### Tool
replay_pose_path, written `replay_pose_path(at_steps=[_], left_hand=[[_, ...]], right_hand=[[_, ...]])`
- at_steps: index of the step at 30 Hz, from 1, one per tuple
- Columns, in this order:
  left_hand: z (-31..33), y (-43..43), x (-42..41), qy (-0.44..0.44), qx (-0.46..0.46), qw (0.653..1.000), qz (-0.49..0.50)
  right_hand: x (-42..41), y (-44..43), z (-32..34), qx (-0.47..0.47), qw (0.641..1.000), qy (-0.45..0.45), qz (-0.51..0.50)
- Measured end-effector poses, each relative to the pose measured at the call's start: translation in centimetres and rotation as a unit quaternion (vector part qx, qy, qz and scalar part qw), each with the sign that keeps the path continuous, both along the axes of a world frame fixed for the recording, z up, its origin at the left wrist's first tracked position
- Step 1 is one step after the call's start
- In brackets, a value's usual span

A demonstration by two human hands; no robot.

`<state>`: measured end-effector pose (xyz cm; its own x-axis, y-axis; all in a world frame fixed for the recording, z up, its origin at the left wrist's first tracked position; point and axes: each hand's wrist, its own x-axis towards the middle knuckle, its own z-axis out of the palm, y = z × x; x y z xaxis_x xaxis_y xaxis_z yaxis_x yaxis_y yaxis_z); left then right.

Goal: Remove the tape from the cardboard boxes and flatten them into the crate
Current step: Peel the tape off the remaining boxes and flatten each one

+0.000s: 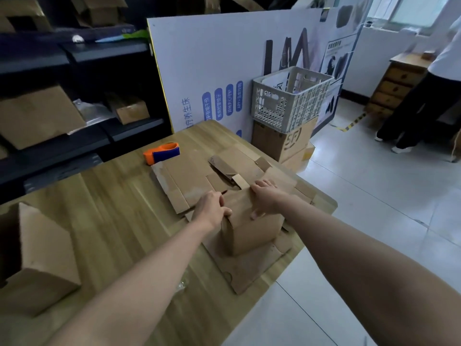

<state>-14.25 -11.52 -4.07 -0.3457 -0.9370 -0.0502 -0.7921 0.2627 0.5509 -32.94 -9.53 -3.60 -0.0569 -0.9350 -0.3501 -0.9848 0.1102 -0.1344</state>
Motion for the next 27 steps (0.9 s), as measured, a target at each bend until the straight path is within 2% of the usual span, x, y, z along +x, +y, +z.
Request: replay_pose_path(at_steps=[5,11,14,18,20,23,27], left_hand=[[0.1,-0.5,-0.6,0.017,0.032,0.999,-0.019],[-0.6,-0.6,0.1,0.097,0.039,0.987,-0.120],[-0.6,-1.1,0.5,0.108,0.060,0.988,-0.091],[-0.2,-1.1,0.4,0.128,0.100,0.982,-0.092],[0.2,-1.0,0.1,0.114,0.111,0.982,-0.106],[0.3,-1.0,-0.4,0.077,0.068,0.989,-0.107],[0.1,-1.1,-0.5,0.077,0.055,0.992,-0.089]], right_hand=[[0.3,-0.4,-0.1,0.016,0.999,0.003,-0.028],[0.1,-0.2,0.4,0.028,0.998,-0.037,-0.050],[-0.1,0.0,0.5,0.028,0.996,-0.065,-0.058],[0.0,-0.1,0.6,0.030,0.996,-0.058,-0.056],[0.1,-0.3,0.6,0.030,0.997,-0.049,-0.052],[0.2,-0.3,0.7,0.028,0.997,-0.052,-0.055],[0.3,-0.2,0.8,0.028,0.997,-0.055,-0.056]])
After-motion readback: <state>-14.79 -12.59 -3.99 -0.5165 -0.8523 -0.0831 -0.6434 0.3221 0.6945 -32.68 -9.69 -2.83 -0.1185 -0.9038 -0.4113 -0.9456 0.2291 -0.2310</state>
